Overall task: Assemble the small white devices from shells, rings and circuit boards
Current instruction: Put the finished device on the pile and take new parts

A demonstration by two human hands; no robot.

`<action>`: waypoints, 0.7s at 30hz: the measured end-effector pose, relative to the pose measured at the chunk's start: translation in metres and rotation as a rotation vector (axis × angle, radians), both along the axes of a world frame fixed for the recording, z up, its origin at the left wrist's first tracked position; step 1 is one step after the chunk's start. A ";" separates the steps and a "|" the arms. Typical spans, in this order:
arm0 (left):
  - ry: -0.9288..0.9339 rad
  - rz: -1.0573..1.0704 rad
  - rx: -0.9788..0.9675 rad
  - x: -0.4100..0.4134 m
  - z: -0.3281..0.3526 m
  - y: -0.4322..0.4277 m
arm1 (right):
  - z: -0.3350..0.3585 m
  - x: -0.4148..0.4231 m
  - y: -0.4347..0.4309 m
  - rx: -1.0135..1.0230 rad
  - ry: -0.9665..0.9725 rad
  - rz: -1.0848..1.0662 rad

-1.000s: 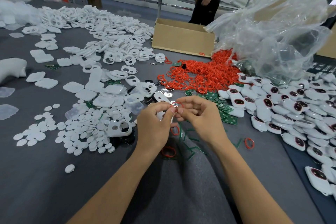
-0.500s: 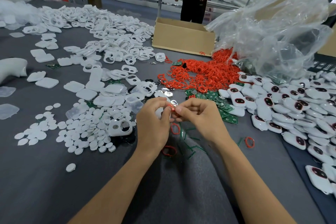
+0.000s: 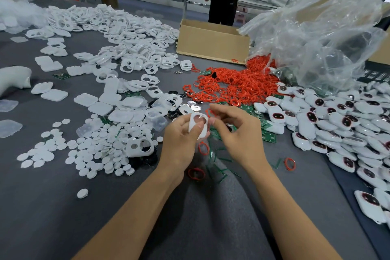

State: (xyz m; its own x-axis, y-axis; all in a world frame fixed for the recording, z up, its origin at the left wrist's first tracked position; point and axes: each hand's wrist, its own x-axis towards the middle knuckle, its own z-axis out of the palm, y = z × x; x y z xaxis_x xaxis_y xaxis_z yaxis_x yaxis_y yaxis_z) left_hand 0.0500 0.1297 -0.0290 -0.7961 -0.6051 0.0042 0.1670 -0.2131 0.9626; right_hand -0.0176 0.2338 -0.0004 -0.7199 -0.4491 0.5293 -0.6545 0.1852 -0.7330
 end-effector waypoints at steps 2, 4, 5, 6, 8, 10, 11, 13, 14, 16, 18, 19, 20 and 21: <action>0.021 -0.059 0.026 0.002 0.000 0.002 | -0.002 0.004 -0.002 0.045 0.140 -0.004; 0.041 -0.104 0.061 0.004 0.001 0.002 | -0.004 0.005 -0.003 0.085 0.230 -0.011; 0.039 -0.123 0.076 0.005 0.002 0.001 | -0.005 0.005 -0.003 0.096 0.258 -0.015; 0.030 -0.140 0.092 0.006 0.003 0.001 | -0.006 0.004 -0.002 0.101 0.280 -0.019; 0.010 -0.159 0.132 0.006 0.004 0.000 | -0.007 0.003 -0.002 0.107 0.317 -0.026; 0.002 -0.171 0.164 0.006 0.006 0.000 | -0.008 0.003 -0.002 0.110 0.343 -0.032; 0.005 -0.173 0.175 0.006 0.006 0.000 | -0.008 0.003 -0.002 0.111 0.351 -0.031; 0.027 -0.161 0.207 0.005 0.007 -0.001 | -0.008 0.004 -0.002 0.102 0.362 -0.029; 0.034 -0.158 0.217 0.005 0.007 -0.001 | -0.008 0.004 -0.002 0.093 0.371 -0.033; 0.042 -0.176 0.215 0.005 0.006 -0.001 | -0.008 0.005 -0.002 0.084 0.403 -0.046; 0.045 -0.197 0.210 0.005 0.005 -0.001 | -0.008 0.006 -0.002 0.107 0.427 -0.049; 0.044 -0.197 0.212 0.005 0.004 -0.001 | -0.008 0.006 -0.002 0.124 0.432 -0.046; 0.042 -0.192 0.216 0.005 0.004 -0.001 | -0.008 0.006 -0.002 0.135 0.431 -0.042; 0.039 -0.187 0.221 0.005 0.003 -0.002 | -0.007 0.006 -0.002 0.142 0.424 -0.040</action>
